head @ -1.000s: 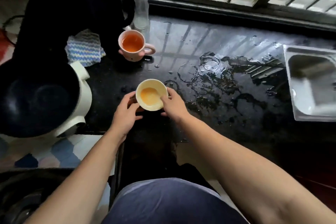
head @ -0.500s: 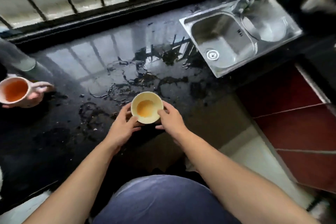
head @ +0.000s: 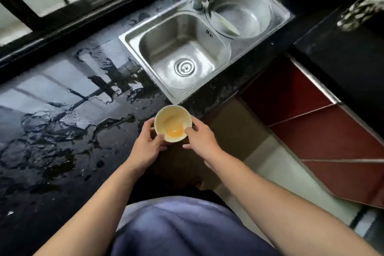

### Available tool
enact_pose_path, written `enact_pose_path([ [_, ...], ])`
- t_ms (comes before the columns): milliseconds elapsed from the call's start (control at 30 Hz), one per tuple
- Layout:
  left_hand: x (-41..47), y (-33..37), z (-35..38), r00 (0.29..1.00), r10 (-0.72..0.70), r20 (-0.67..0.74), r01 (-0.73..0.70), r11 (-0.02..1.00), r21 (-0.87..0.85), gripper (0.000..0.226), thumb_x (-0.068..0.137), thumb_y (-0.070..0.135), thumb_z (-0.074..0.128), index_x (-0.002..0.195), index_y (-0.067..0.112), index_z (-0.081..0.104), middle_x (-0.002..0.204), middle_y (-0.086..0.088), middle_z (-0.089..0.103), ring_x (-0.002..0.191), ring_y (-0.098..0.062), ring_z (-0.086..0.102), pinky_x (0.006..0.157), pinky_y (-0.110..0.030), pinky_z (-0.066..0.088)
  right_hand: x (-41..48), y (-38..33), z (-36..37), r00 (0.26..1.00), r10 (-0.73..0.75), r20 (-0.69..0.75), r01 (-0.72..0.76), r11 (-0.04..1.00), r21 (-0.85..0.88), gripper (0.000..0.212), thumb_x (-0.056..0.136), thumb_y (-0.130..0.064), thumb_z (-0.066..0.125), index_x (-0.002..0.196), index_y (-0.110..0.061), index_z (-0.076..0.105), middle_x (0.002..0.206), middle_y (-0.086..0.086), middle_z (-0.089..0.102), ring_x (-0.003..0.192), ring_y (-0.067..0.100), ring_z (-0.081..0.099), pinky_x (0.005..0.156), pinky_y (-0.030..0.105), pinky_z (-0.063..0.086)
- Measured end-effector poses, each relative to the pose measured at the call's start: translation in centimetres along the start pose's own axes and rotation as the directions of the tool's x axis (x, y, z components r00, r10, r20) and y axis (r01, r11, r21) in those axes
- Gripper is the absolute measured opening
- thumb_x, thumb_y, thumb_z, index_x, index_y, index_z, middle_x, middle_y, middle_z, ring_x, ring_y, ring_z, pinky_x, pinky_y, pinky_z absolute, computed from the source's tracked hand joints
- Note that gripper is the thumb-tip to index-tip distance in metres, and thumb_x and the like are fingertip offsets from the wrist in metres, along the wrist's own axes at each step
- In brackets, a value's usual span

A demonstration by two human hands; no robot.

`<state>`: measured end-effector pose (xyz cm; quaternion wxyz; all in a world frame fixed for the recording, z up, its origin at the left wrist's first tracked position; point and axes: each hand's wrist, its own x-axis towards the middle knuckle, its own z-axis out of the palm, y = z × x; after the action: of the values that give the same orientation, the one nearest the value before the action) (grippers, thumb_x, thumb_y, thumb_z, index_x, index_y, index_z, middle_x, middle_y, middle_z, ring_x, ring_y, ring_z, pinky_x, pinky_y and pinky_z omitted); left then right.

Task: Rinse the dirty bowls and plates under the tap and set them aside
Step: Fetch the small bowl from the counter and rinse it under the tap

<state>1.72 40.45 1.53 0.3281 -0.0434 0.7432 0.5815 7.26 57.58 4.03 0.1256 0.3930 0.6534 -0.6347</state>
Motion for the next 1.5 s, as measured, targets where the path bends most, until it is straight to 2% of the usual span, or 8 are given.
enact_pose_path([
  [367, 11.4, 9.4, 9.1, 0.991, 0.039, 0.131, -0.038, 0.999, -0.015, 0.04, 0.104, 0.017, 0.06, 0.134, 0.04, 0.045, 0.126, -0.003, 0.06, 0.103, -0.022, 0.074, 0.07, -0.022, 0.064, 7.8, -7.2, -10.3, 0.996, 0.007, -0.084, 0.003, 0.993, 0.119, 0.049, 0.099, -0.021, 0.05, 0.143, -0.042, 0.052, 0.107, -0.02, 0.059, 0.098, 0.016, 0.069, 0.06, 0.018, 0.059],
  [600, 17.2, 14.2, 13.0, 0.996, 0.012, 0.087, -0.009, 0.999, -0.032, 0.049, 0.1, 0.014, 0.06, 0.141, 0.039, 0.048, 0.127, -0.001, 0.06, 0.094, -0.016, 0.079, 0.085, -0.04, 0.067, 14.4, -12.0, -15.5, 0.994, 0.021, -0.105, -0.014, 0.998, 0.067, 0.049, 0.094, -0.023, 0.05, 0.142, -0.034, 0.052, 0.116, 0.001, 0.067, 0.09, 0.016, 0.073, 0.068, 0.029, 0.064],
  [833, 23.4, 16.4, 17.0, 0.982, -0.087, -0.167, 0.063, 0.988, -0.141, 0.048, 0.097, 0.015, 0.055, 0.121, 0.056, 0.05, 0.116, -0.011, 0.07, 0.081, -0.022, 0.079, 0.076, -0.036, 0.066, 24.7, -17.2, -19.3, 0.997, -0.011, 0.074, 0.018, 0.995, -0.096, 0.02, 0.094, -0.024, 0.054, 0.107, -0.037, 0.062, 0.106, 0.001, 0.064, 0.096, 0.015, 0.068, 0.059, 0.023, 0.061],
  [1000, 25.1, 17.5, 19.3, 0.838, -0.271, -0.473, 0.112, 0.935, -0.337, 0.056, 0.096, 0.006, 0.048, 0.106, 0.061, 0.049, 0.1, -0.013, 0.075, 0.073, -0.02, 0.079, 0.062, -0.023, 0.061, 32.0, -22.3, -20.4, 0.934, 0.042, 0.354, 0.044, 0.972, -0.232, 0.016, 0.098, -0.027, 0.053, 0.103, -0.031, 0.067, 0.107, 0.003, 0.069, 0.08, 0.021, 0.074, 0.06, 0.031, 0.059],
  [1100, 25.6, 17.3, 20.2, 0.771, -0.334, -0.543, 0.106, 0.907, -0.409, 0.05, 0.093, 0.012, 0.051, 0.12, 0.054, 0.049, 0.11, -0.007, 0.073, 0.076, -0.02, 0.08, 0.06, -0.017, 0.058, 37.6, -27.2, -20.9, 0.953, -0.034, 0.3, 0.138, 0.932, -0.335, 0.016, 0.098, -0.017, 0.052, 0.102, -0.026, 0.065, 0.097, 0.0, 0.065, 0.08, 0.026, 0.068, 0.066, 0.04, 0.057],
  [1167, 25.9, 17.4, 20.5, 0.737, -0.373, -0.564, 0.087, 0.88, -0.468, 0.059, 0.09, 0.017, 0.053, 0.139, 0.05, 0.045, 0.117, 0.0, 0.069, 0.08, -0.014, 0.079, 0.063, -0.019, 0.059, 41.5, -31.4, -20.9, 0.934, -0.286, 0.216, 0.356, 0.809, -0.467, 0.022, 0.093, -0.016, 0.053, 0.111, -0.023, 0.065, 0.105, 0.001, 0.061, 0.084, 0.017, 0.061, 0.074, 0.031, 0.05],
  [1267, 26.3, 17.5, 20.7, 0.72, -0.381, -0.58, 0.027, 0.85, -0.526, 0.058, 0.081, 0.024, 0.055, 0.135, 0.047, 0.05, 0.121, 0.002, 0.068, 0.088, -0.011, 0.077, 0.069, -0.029, 0.065, 46.8, -37.7, -20.1, 0.709, -0.665, 0.234, 0.597, 0.39, -0.701, 0.046, 0.086, -0.013, 0.051, 0.131, -0.011, 0.058, 0.133, 0.015, 0.053, 0.115, 0.029, 0.055, 0.099, 0.032, 0.042],
  [1500, 27.8, 19.1, 20.2, 0.768, -0.348, -0.538, 0.038, 0.863, -0.504, 0.064, 0.08, 0.027, 0.055, 0.141, 0.047, 0.05, 0.122, -0.005, 0.062, 0.077, -0.014, 0.08, 0.082, -0.039, 0.067, 51.1, -39.0, -20.0, 0.833, -0.306, 0.46, 0.367, -0.316, -0.875, 0.05, 0.089, -0.024, 0.056, 0.132, 0.002, 0.053, 0.146, 0.019, 0.047, 0.151, 0.036, 0.017, 0.113, 0.05, 0.034],
])
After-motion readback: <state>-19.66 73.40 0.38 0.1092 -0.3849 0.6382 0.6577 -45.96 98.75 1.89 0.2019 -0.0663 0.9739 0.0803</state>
